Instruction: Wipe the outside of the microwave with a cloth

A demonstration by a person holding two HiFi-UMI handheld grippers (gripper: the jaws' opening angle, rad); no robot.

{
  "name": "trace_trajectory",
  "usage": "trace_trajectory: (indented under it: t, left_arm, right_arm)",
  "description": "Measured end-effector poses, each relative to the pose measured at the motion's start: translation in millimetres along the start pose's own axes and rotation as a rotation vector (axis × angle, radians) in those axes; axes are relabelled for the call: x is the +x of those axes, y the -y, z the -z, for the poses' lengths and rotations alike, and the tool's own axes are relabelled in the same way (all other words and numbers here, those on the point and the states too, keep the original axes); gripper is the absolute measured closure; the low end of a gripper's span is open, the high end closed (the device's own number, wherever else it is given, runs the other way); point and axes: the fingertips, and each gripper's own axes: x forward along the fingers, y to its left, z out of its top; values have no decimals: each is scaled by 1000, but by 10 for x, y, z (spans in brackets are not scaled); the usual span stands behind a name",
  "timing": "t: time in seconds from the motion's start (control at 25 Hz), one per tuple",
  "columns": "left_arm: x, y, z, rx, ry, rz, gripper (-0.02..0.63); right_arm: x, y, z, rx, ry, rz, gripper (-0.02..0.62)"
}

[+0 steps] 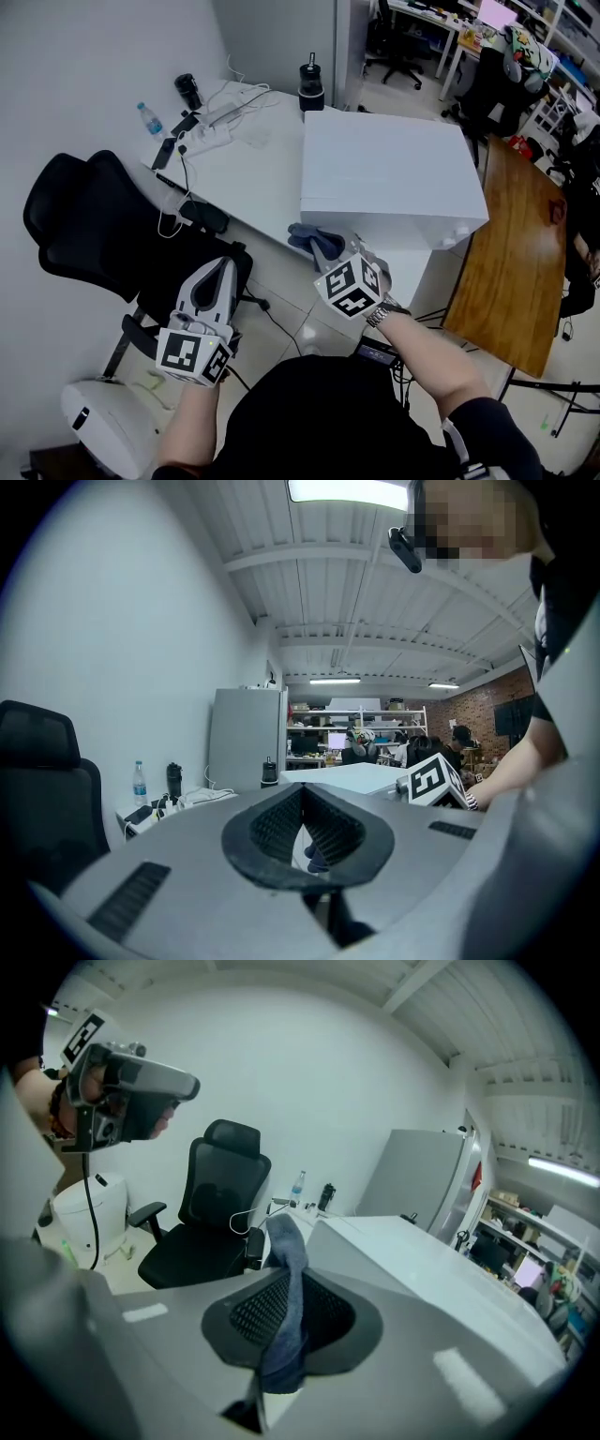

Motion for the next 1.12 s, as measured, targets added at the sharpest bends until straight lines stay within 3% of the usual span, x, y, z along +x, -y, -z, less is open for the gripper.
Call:
trace_trajectory:
  t: [0.2,0.64,1.12]
  left_arm:
    - [65,-31,17,-4,-1,20,601]
    - [271,44,29,-17,-1,85,601]
    - [408,215,11,-23,4,139,601]
  right_arm:
    - [105,126,127,3,-52,63,560]
    - [-48,397,342,125,-104,158,560]
    - [-374,706,622,149,-148,237,560]
